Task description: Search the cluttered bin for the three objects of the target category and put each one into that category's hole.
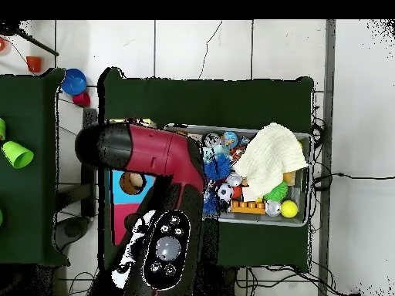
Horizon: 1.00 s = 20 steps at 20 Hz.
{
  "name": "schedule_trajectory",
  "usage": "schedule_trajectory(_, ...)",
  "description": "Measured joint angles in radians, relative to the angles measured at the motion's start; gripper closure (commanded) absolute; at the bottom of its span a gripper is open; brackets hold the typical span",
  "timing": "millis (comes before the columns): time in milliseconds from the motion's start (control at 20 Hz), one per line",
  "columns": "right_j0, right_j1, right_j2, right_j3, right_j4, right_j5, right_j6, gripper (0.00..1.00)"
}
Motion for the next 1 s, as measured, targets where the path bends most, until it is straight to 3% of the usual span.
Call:
schedule_trajectory(400,-0.025,-0.026,0.0,0.034,-0.085,0.0,0.0,0.0)
schedule_trajectory(700,-0.06,-0.023,-0.002,0.055,-0.19,-0.006,0.0,0.0)
schedule_trajectory(1000,-0.091,0.0,-0.003,0.086,-0.264,-0.06,0.0,0.0)
